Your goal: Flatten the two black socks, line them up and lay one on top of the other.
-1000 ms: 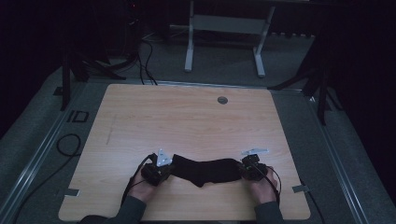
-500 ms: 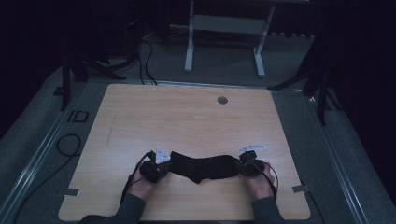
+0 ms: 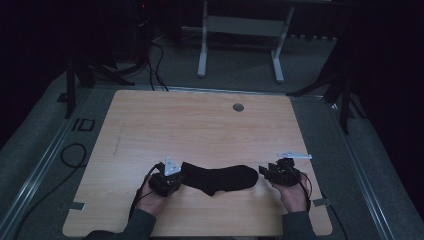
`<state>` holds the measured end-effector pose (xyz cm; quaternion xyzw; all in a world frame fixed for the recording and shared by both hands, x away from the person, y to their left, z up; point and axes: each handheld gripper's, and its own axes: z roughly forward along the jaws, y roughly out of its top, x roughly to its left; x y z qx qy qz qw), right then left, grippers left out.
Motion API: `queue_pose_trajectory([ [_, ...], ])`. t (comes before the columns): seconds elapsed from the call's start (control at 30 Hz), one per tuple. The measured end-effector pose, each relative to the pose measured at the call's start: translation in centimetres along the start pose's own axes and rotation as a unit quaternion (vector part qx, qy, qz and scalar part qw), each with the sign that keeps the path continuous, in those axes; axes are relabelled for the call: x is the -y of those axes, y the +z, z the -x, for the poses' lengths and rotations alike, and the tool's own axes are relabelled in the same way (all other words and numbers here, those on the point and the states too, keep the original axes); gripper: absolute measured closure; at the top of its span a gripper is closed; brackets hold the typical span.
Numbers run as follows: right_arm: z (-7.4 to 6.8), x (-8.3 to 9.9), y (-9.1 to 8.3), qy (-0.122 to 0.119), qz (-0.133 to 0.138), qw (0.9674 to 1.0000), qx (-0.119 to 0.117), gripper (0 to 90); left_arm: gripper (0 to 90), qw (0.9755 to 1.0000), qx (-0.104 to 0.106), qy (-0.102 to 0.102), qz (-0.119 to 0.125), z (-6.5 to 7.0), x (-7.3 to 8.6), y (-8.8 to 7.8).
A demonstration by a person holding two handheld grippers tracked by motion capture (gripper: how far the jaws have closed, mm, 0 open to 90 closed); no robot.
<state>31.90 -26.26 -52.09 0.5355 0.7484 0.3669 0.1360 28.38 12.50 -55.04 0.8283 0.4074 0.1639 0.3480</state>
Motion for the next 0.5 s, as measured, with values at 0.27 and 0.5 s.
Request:
queue_pose_trajectory([
  [0.27,0.7,0.3,0.4,0.007,-0.008,0.9999,0.004,49.5,61.2,0.9986,0.032,-0.017,0.038,-0.7,-0.1,-1.0],
  [0.5,1.0,0.4,0.7,-0.003,-0.009,0.9995,0.03,48.9,56.1,0.997,0.007,-0.039,0.067,-2.3,0.0,-2.1],
])
